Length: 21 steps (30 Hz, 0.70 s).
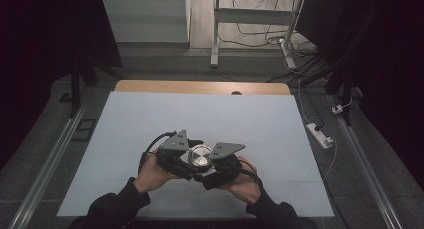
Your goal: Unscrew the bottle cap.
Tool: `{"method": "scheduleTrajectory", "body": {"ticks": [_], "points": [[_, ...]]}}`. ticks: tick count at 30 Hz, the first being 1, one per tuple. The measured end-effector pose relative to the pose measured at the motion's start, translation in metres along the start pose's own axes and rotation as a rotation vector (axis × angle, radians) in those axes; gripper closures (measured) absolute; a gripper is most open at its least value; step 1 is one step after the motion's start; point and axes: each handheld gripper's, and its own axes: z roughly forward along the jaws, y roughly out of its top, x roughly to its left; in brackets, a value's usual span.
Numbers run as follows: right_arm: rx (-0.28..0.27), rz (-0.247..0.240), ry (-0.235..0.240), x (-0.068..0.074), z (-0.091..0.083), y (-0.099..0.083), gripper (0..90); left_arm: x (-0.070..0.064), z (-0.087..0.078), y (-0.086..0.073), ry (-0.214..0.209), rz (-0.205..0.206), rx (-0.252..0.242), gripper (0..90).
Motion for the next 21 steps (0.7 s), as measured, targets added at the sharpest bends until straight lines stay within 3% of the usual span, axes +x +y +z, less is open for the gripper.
{"method": "scheduleTrajectory", "body": {"ticks": [4, 6, 10, 11, 12, 16, 20, 21], "points": [[-0.002, 0.019, -0.052, -0.001, 0.001, 0.0, 15.2, -0.005, 0.003, 0.001, 0.079, -0.034, -0.01, 20.4], [-0.001, 0.027, -0.065, -0.001, 0.002, 0.0, 15.2, -0.004, 0.004, 0.002, 0.066, -0.043, -0.001, 20.3], [-0.02, 0.015, -0.042, -0.001, 0.0, 0.0, 15.2, 0.002, 0.0, 0.001, 0.0, -0.043, -0.02, 19.2], [-0.029, 0.013, -0.035, 0.0, -0.001, 0.001, 15.2, 0.008, -0.005, 0.002, -0.043, -0.048, -0.046, 16.0], [-0.033, 0.015, -0.024, 0.001, -0.002, 0.001, 15.2, 0.01, -0.009, 0.002, -0.056, -0.04, -0.059, 11.5], [-0.039, -0.016, 0.036, 0.002, -0.003, 0.002, 15.2, 0.019, -0.023, 0.001, -0.155, 0.034, -0.071, 8.3], [-0.031, -0.04, 0.1, 0.006, -0.001, 0.003, 15.2, 0.021, -0.026, -0.001, -0.264, 0.12, -0.039, 10.9], [-0.027, -0.049, 0.109, 0.007, 0.0, 0.003, 15.1, 0.02, -0.025, -0.002, -0.271, 0.134, -0.028, 11.6]]}}
